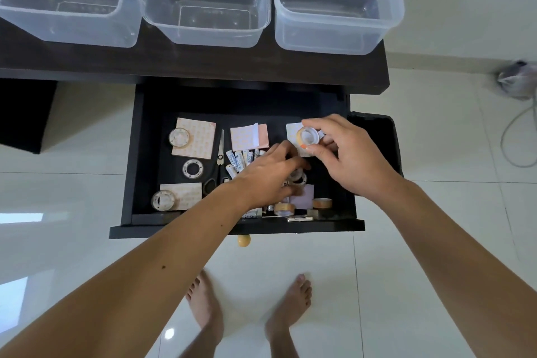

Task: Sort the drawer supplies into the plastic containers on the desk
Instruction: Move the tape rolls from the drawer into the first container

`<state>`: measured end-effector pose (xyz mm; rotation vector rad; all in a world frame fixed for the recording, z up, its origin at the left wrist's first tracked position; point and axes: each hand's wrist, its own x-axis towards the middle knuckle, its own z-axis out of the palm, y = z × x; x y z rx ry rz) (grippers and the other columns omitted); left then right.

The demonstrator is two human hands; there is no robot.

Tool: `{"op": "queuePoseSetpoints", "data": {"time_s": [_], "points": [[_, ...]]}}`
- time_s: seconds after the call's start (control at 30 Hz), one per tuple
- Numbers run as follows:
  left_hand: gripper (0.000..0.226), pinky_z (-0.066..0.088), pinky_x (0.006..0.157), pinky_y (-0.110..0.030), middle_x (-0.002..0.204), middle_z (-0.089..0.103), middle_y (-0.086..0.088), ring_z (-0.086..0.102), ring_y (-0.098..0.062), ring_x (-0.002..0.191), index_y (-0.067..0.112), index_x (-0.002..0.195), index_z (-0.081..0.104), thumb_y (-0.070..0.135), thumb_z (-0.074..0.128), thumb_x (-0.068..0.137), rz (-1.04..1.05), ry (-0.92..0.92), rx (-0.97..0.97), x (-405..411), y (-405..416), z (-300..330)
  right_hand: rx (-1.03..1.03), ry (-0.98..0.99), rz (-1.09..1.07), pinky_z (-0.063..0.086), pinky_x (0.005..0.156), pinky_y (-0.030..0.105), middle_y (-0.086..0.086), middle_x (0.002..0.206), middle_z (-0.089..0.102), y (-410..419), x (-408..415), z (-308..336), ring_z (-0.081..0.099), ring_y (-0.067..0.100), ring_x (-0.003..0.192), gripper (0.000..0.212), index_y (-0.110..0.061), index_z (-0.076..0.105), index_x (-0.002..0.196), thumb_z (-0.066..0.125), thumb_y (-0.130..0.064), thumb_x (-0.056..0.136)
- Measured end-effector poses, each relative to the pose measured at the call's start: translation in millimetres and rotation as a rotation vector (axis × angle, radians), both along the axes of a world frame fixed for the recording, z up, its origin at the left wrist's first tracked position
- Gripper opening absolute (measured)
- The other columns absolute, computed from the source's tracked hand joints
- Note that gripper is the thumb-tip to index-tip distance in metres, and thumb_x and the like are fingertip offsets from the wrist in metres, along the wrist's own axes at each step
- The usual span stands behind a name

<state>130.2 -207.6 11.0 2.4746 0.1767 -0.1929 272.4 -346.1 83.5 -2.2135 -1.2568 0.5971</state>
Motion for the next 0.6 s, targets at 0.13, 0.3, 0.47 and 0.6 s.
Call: {"op": "queuePoseSetpoints", "data": {"time_s": [0.13, 0.3, 0.47, 0.6], "points": [[0.058, 0.047, 0.102, -0.038, 0.137, 0.043, -0.009, 0.043, -0.026, 0.127, 0.021, 0.147, 0.056, 0.033, 0.077, 0.094, -0.068, 0.006, 0.113, 3, 0, 0, -0.022, 0.029, 0.004, 0.057, 0.094, 0.027, -0.003, 0.129, 0.062, -8, 4, -1, 0.069, 0.018, 0.109, 0.045, -0.021, 0.062, 0.144, 0.072, -0.02, 0.1], [0.054, 0.052, 0.098, -0.043, 0.139, 0.045, -0.013, 0.046, -0.028, 0.124, 0.012, 0.144, 0.054, 0.02, 0.074, 0.095, -0.075, 0.003, 0.142, 2, -1, 0, -0.029, 0.032, 0.055, 0.058, 0.099, 0.031, -0.004, 0.134, 0.061, -13, 6, 2, 0.066, 0.016, 0.11, 0.041, -0.018, 0.066, 0.138, 0.075, -0.022, 0.098], [0.052, 0.046, 0.101, -0.033, 0.136, 0.045, -0.004, 0.054, -0.022, 0.119, 0.016, 0.143, 0.053, 0.022, 0.075, 0.097, 0.042, 0.018, -0.097, -9, 7, 11, -0.012, 0.096, 0.057, 0.06, 0.091, 0.027, -0.013, 0.121, 0.059, -17, 9, 4, 0.07, 0.008, 0.098, 0.041, -0.022, 0.065, 0.138, 0.075, -0.018, 0.098], [0.048, 0.045, 0.112, -0.038, 0.141, 0.055, 0.002, 0.051, -0.017, 0.132, 0.022, 0.14, 0.054, 0.023, 0.075, 0.097, 0.078, 0.021, -0.17, -28, 21, 18, -0.005, 0.134, 0.081, 0.058, 0.088, 0.022, -0.015, 0.123, 0.056, -17, 6, 6, 0.068, 0.003, 0.097, 0.044, -0.028, 0.063, 0.143, 0.07, -0.016, 0.101]]}}
